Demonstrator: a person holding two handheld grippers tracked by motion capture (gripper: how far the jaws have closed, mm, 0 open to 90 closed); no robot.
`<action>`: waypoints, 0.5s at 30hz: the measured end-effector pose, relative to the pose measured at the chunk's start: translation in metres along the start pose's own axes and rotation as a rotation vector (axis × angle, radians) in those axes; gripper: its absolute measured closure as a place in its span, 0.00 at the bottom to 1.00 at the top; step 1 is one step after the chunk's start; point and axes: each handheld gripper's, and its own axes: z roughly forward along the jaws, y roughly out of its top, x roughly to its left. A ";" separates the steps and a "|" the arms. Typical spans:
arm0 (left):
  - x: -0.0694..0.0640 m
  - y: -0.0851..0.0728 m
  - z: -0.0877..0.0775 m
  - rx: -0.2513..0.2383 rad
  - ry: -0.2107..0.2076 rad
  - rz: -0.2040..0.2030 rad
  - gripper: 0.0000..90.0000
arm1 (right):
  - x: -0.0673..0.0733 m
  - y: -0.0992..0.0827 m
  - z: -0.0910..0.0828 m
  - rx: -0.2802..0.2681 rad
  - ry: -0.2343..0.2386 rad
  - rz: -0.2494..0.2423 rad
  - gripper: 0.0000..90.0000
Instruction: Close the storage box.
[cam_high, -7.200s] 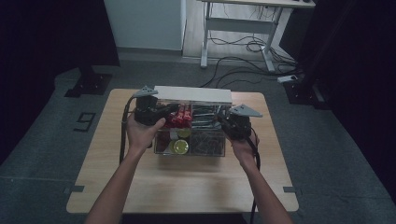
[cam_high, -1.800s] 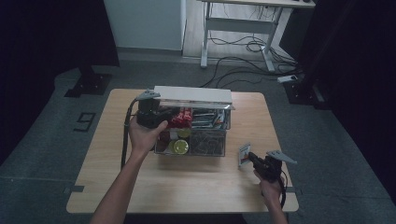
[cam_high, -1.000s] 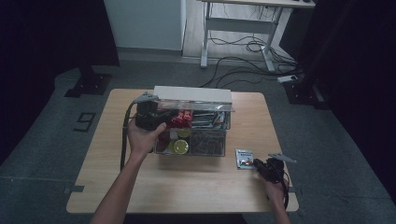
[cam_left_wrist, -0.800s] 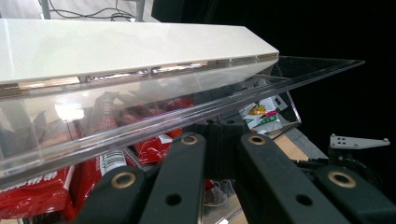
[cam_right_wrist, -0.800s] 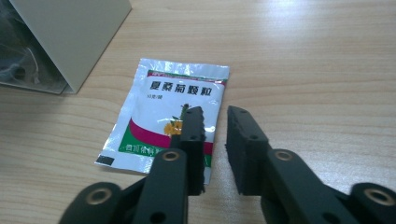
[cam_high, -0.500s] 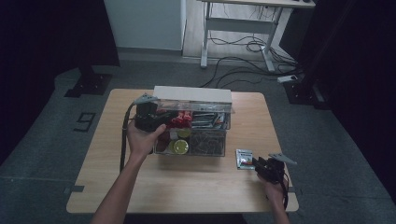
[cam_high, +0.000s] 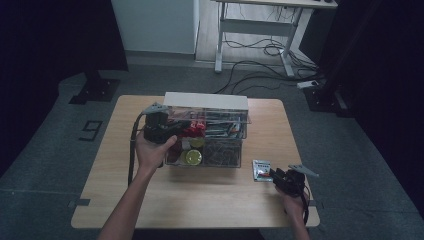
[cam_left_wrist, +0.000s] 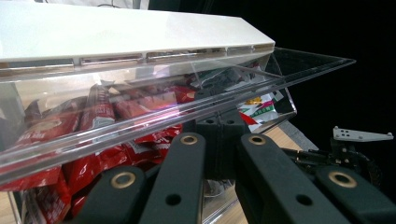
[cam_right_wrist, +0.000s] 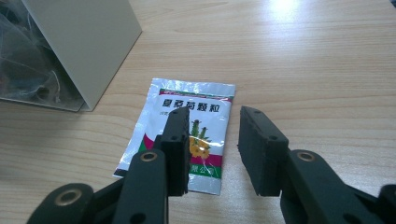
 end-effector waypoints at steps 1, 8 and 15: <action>0.000 0.000 -0.001 -0.002 -0.002 -0.001 1.00 | 0.000 0.000 0.000 0.001 0.000 0.000 0.70; 0.000 -0.004 -0.004 0.000 -0.005 -0.001 1.00 | 0.000 -0.001 0.001 0.008 0.009 0.005 0.70; 0.001 -0.009 -0.006 0.012 -0.009 -0.006 1.00 | 0.003 -0.003 0.002 0.014 0.017 0.004 0.70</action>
